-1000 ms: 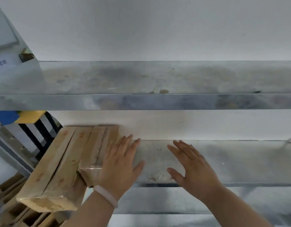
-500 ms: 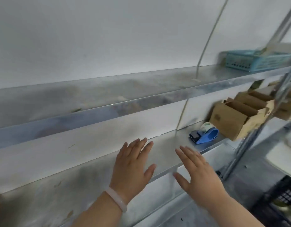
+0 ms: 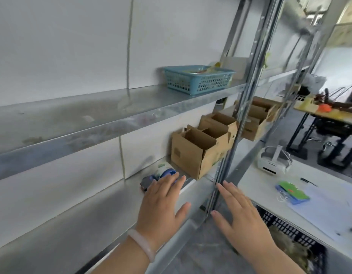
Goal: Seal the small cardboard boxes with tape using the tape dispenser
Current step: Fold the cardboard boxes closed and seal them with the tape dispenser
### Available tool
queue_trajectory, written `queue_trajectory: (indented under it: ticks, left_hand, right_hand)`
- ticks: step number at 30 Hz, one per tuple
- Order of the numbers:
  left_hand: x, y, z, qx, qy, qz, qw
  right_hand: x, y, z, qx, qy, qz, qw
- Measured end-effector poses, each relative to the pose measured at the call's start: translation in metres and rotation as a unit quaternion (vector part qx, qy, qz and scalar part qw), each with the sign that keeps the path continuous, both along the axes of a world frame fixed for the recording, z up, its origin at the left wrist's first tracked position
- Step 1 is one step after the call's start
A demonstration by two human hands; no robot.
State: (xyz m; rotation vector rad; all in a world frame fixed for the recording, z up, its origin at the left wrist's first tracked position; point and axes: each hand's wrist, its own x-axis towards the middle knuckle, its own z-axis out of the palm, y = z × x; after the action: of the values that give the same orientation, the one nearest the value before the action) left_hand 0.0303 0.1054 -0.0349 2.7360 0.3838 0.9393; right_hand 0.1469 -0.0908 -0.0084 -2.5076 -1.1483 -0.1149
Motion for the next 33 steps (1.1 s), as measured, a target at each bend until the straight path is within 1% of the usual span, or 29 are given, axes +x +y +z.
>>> queue_trajectory:
  ticks: [6, 8, 10, 13, 16, 19, 22, 24, 26, 28, 29, 31, 33]
  left_hand:
    - [0.089, 0.030, -0.012, -0.002, 0.021, -0.013, 1.000]
    - [0.116, 0.045, -0.020, -0.010, 0.038, -0.016, 0.999]
    - [0.139, 0.058, -0.027, -0.021, 0.052, -0.015, 0.998]
    - [0.169, 0.078, -0.033, -0.030, 0.066, -0.015, 0.997]
    - [0.197, 0.102, -0.032, -0.031, 0.069, -0.017, 0.997]
    - [0.214, 0.116, -0.031, -0.027, 0.074, -0.011, 0.997]
    - [0.217, 0.121, -0.035, -0.036, 0.084, -0.002, 0.996]
    - [0.216, 0.124, -0.039, -0.049, 0.095, 0.007, 0.994]
    - [0.215, 0.130, -0.041, -0.072, 0.101, 0.017, 0.992]
    - [0.214, 0.135, -0.039, -0.097, 0.095, 0.035, 0.990]
    - [0.213, 0.136, -0.036, -0.107, 0.091, 0.045, 0.989]
    - [0.212, 0.136, -0.031, -0.131, 0.085, 0.062, 0.986]
    - [0.211, 0.132, -0.027, -0.150, 0.069, 0.076, 0.983]
  right_hand:
    - [0.073, 0.033, -0.013, -0.030, 0.073, -0.026, 0.997]
    - [0.100, 0.054, -0.014, -0.022, 0.101, -0.043, 0.994]
    - [0.126, 0.079, -0.013, 0.005, 0.157, -0.077, 0.985]
    - [0.164, 0.121, -0.011, 0.074, 0.275, -0.148, 0.947]
    - [0.196, 0.153, -0.012, 0.143, 0.362, -0.197, 0.900]
    - [0.218, 0.174, -0.016, 0.174, 0.439, -0.238, 0.849]
    - [0.230, 0.183, -0.021, 0.200, 0.521, -0.261, 0.788]
    - [0.235, 0.185, -0.027, 0.218, 0.538, -0.264, 0.770]
    - [0.238, 0.181, -0.036, 0.260, 0.540, -0.264, 0.755]
    - [0.240, 0.172, -0.042, 0.334, 0.562, -0.261, 0.710]
    - [0.240, 0.166, -0.041, 0.344, 0.565, -0.259, 0.704]
    - [0.240, 0.154, -0.035, 0.337, 0.558, -0.254, 0.715]
    - [0.245, 0.142, -0.027, 0.360, 0.562, -0.241, 0.704]
